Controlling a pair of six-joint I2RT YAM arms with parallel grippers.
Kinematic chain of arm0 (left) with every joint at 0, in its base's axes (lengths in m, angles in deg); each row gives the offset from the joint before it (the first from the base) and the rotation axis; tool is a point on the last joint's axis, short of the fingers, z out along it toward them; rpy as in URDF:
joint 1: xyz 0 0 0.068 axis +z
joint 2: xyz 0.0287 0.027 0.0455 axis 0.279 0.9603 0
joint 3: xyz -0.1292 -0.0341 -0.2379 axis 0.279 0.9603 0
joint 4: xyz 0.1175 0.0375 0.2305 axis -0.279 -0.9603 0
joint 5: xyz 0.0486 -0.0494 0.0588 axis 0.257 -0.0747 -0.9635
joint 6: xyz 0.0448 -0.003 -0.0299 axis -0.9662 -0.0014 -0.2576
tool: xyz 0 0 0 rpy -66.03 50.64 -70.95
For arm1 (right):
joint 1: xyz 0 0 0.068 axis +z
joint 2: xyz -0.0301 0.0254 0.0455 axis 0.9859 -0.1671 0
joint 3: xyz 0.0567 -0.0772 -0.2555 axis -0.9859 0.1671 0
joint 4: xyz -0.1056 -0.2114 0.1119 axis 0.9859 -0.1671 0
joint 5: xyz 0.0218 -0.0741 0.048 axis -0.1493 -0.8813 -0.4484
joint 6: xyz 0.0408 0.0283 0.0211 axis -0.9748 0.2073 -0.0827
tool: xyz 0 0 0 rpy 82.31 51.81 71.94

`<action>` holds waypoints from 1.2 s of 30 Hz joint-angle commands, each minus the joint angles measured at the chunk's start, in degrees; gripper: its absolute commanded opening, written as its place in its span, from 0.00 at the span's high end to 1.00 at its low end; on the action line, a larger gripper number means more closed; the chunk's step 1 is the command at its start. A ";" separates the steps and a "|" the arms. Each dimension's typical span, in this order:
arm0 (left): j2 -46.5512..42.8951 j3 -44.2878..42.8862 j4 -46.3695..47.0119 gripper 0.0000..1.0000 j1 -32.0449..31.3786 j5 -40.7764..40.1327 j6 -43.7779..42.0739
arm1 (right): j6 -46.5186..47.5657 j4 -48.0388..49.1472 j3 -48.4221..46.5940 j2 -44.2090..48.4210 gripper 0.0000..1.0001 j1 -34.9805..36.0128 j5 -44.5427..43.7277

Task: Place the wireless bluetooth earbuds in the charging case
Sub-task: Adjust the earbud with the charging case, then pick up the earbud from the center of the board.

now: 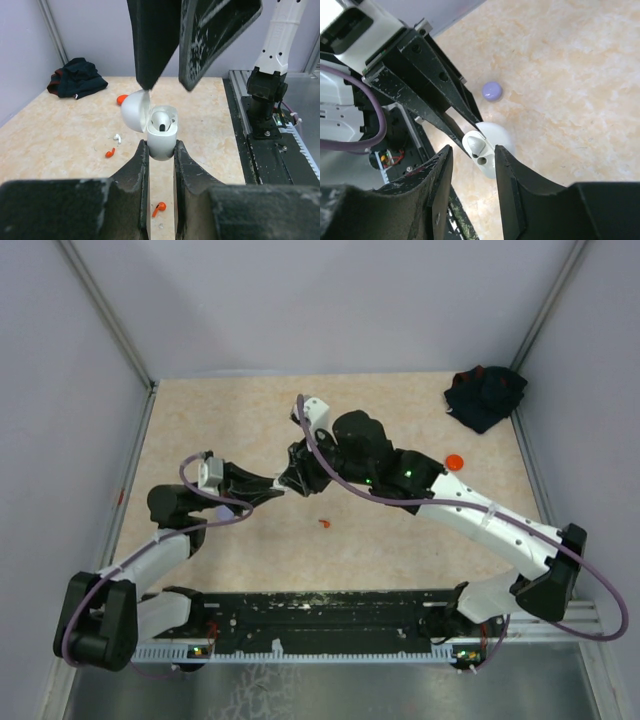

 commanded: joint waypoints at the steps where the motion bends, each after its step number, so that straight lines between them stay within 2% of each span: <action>1: -2.07 -1.50 -2.92 1.00 -0.50 -0.50 -2.82 | 0.92 5.05 0.29 5.39 0.59 -0.46 -4.98; 9: -5.65 -2.81 -15.68 1.00 -0.46 -6.66 -10.11 | 2.04 -1.05 3.48 8.74 0.55 -4.99 -13.39; 14: -7.62 -4.44 -24.68 1.00 -0.37 -10.47 -13.49 | 0.21 -4.41 9.09 10.44 0.51 -12.04 -15.79; 22: -8.76 -6.59 -32.07 1.00 -0.21 -13.64 -14.76 | -2.31 -3.66 20.53 9.96 0.48 -22.85 -16.78; 29: -10.21 -7.61 -35.22 1.00 -0.01 -13.85 -16.12 | -6.17 -0.12 25.23 2.90 0.48 -33.15 -11.13; 32: -10.70 -7.66 -35.80 1.00 0.02 -14.38 -16.57 | -8.51 -1.27 22.98 -1.14 0.47 -35.45 -7.62; 36: -11.49 -8.40 -37.54 1.00 0.07 -14.41 -16.99 | -9.44 -3.37 18.15 -6.55 0.41 -35.64 -10.27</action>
